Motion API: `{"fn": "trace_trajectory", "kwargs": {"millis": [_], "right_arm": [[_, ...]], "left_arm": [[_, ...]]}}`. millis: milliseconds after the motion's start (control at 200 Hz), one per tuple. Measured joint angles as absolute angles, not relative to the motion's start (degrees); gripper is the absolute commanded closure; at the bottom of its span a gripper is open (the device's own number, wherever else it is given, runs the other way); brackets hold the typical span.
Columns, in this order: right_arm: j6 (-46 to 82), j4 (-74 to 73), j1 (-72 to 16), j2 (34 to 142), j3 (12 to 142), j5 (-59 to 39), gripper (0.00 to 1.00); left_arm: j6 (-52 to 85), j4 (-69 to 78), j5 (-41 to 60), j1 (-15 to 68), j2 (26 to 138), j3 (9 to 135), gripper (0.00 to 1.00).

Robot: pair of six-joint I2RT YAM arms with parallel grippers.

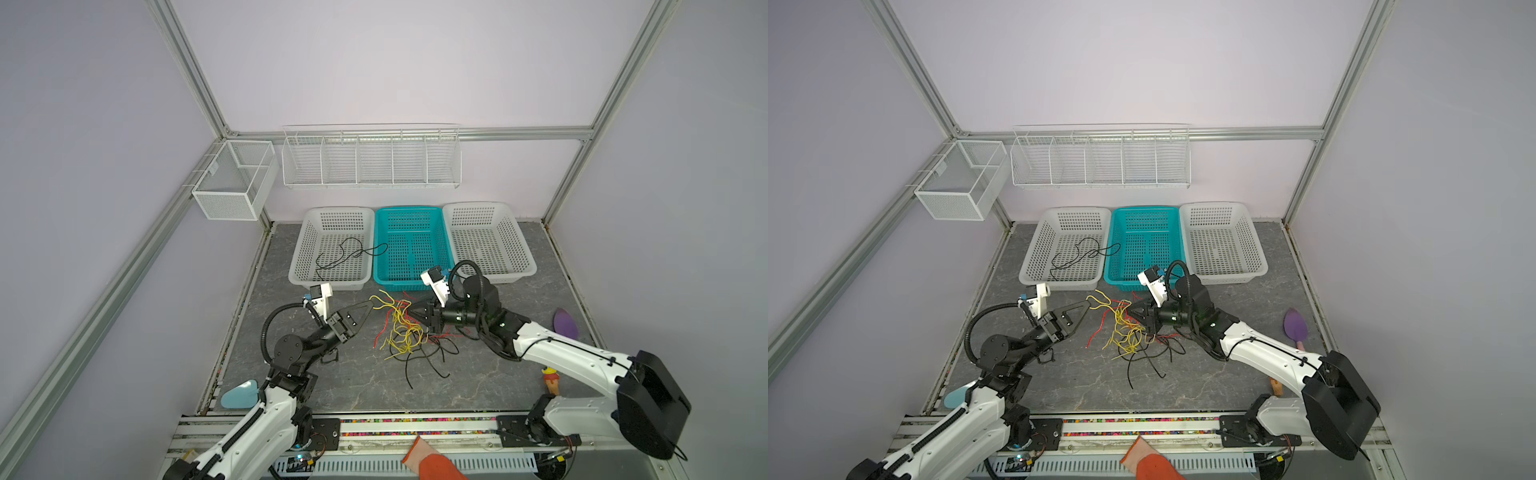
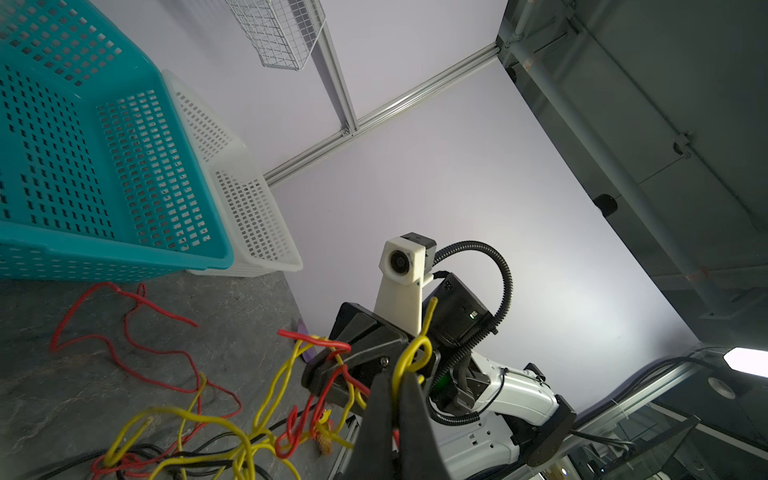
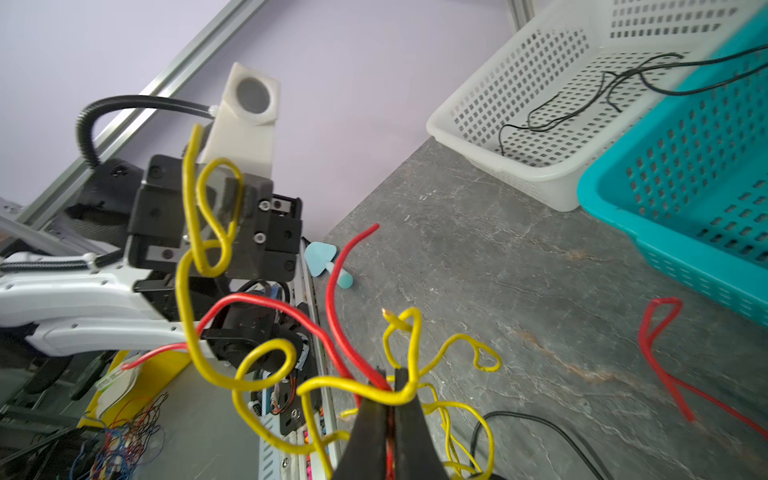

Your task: Untangle the cables

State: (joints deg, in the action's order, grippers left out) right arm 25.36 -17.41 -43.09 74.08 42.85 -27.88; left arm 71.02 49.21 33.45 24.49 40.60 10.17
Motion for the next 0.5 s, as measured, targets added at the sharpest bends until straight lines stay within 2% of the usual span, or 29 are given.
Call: {"fn": "trace_trajectory", "kwargs": {"millis": [215, 500], "right_arm": [[27.11, -12.69, -40.69, 74.11, 44.69, -19.14, 0.93], [30.04, -3.57, -37.12, 74.28, 44.64, -6.79, 0.93]], "left_arm": [[64.40, 31.27, 33.19, 24.49, 32.69, 17.45, 1.00], [55.31, 13.41, 33.58, 24.49, 28.80, 28.73, 1.00]]}}
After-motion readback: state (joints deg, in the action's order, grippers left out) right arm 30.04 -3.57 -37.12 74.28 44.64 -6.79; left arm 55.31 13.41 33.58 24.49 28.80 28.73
